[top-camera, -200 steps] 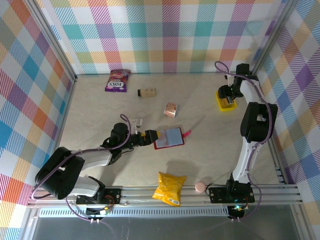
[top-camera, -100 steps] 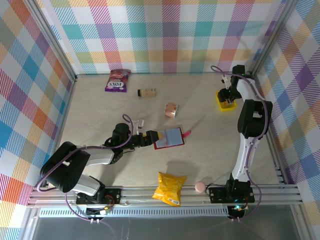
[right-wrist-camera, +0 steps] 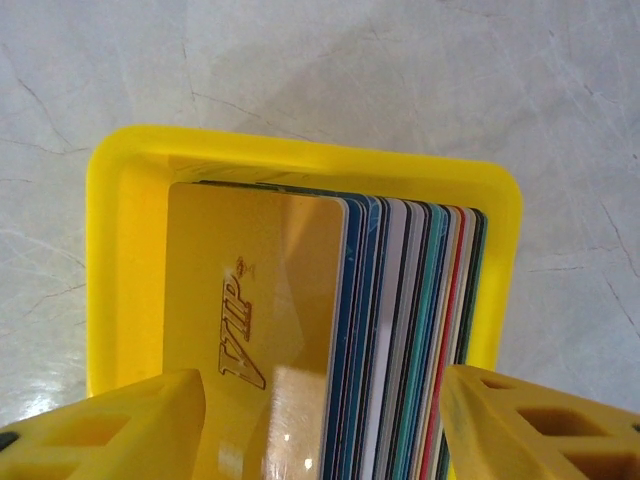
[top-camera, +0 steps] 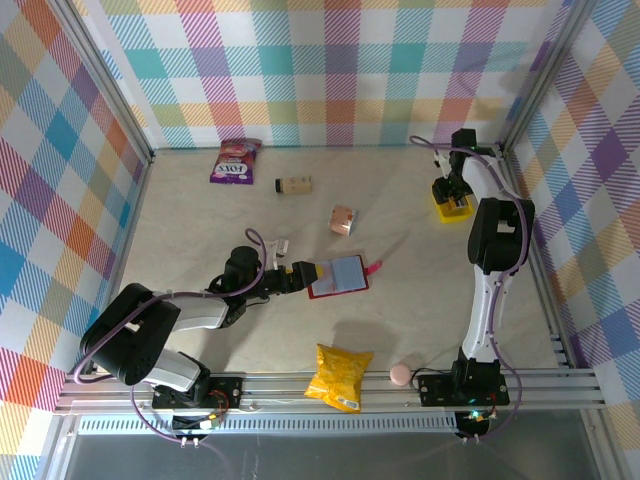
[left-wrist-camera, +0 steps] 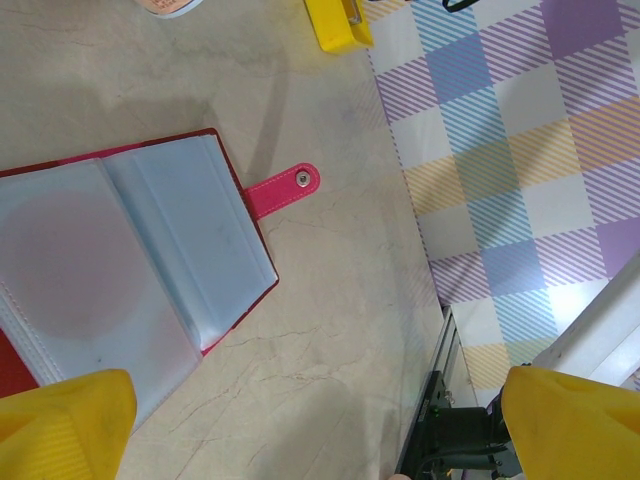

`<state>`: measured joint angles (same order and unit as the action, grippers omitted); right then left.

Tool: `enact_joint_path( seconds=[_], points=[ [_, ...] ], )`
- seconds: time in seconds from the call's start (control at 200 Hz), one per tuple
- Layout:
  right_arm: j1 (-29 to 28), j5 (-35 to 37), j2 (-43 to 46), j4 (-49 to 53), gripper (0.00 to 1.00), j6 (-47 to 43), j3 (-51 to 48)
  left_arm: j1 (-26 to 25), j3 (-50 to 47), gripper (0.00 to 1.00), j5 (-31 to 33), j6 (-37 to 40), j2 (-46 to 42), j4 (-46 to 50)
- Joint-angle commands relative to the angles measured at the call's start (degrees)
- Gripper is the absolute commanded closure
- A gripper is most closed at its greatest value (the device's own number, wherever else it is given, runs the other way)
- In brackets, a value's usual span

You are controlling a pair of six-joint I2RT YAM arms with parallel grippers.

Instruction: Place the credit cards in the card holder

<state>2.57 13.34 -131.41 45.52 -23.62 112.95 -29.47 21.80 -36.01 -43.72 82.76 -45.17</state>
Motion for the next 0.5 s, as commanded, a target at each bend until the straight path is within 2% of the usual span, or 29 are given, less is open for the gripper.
enact_joint_path(
  seconds=[0.0,0.195,0.495],
  points=[
    [-0.4,1.6,-1.3,0.2,0.38,-1.1,1.3,0.6,1.1,0.06,-0.8,0.8,-0.6,-0.4],
    [-0.3,2.3,-1.5,-0.2,0.43,-1.1,1.3,0.6,1.2,0.07,-0.8,0.7,-0.2,-0.4],
    [-0.4,4.4,-0.5,-2.1,0.63,-1.8,0.4,0.6,1.6,0.07,-0.6,1.2,1.2,0.5]
  ],
)
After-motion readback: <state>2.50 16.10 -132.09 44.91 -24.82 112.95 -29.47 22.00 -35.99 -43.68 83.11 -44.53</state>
